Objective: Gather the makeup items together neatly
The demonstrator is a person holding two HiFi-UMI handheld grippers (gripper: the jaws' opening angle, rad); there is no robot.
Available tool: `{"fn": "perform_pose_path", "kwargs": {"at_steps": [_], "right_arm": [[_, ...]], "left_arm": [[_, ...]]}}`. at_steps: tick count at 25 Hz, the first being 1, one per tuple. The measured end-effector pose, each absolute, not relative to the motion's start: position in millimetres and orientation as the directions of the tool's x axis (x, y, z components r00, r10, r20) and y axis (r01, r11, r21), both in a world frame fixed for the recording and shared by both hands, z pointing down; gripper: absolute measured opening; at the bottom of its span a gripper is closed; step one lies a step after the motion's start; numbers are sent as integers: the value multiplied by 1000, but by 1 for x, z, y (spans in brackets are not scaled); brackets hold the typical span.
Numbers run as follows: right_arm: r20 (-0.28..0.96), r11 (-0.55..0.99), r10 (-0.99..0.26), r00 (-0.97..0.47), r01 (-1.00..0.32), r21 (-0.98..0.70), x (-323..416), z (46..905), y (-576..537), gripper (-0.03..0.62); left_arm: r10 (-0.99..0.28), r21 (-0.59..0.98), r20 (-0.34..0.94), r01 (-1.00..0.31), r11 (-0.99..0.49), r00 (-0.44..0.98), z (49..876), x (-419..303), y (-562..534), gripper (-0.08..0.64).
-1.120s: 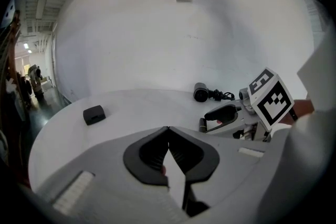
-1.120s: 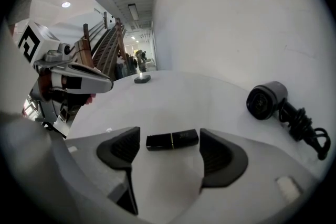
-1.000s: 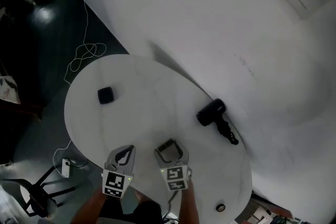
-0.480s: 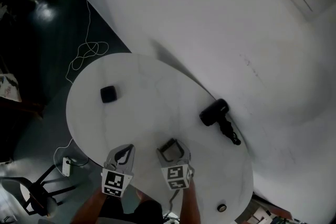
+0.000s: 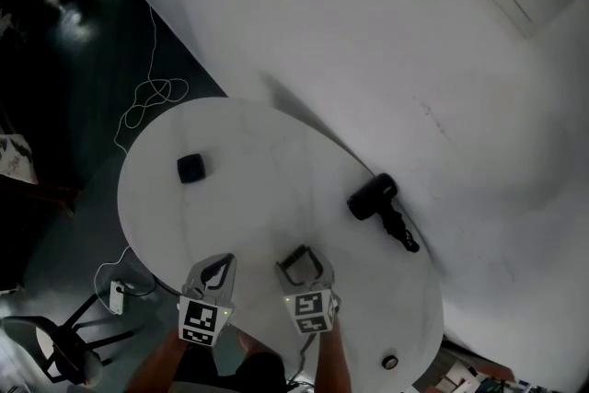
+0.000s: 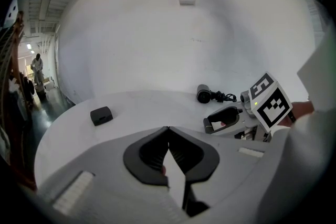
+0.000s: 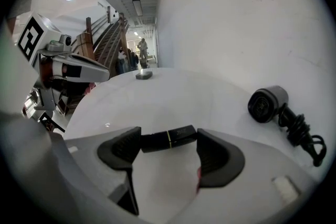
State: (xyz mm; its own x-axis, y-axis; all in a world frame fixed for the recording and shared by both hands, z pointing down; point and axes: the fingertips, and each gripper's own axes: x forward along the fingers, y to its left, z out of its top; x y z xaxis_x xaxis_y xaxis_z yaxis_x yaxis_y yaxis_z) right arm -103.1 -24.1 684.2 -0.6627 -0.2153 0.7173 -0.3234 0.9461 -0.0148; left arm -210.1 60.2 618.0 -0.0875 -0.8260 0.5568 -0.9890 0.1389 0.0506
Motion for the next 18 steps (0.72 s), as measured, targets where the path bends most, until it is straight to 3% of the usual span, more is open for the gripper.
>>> {"fn": "perform_pose_path", "kwargs": {"at_steps": [8,18], "right_arm": [[695,919,-287,-659,-394,6,-84,650,-23,334],[680,823,-436,-590,-567,36,-11,612,-12,334]], "left_arm": [[-853,51,522,-998,45,-12,593,-195,47,11],[-859,57,480,-984,-171,178,564,-135,27,11]]}}
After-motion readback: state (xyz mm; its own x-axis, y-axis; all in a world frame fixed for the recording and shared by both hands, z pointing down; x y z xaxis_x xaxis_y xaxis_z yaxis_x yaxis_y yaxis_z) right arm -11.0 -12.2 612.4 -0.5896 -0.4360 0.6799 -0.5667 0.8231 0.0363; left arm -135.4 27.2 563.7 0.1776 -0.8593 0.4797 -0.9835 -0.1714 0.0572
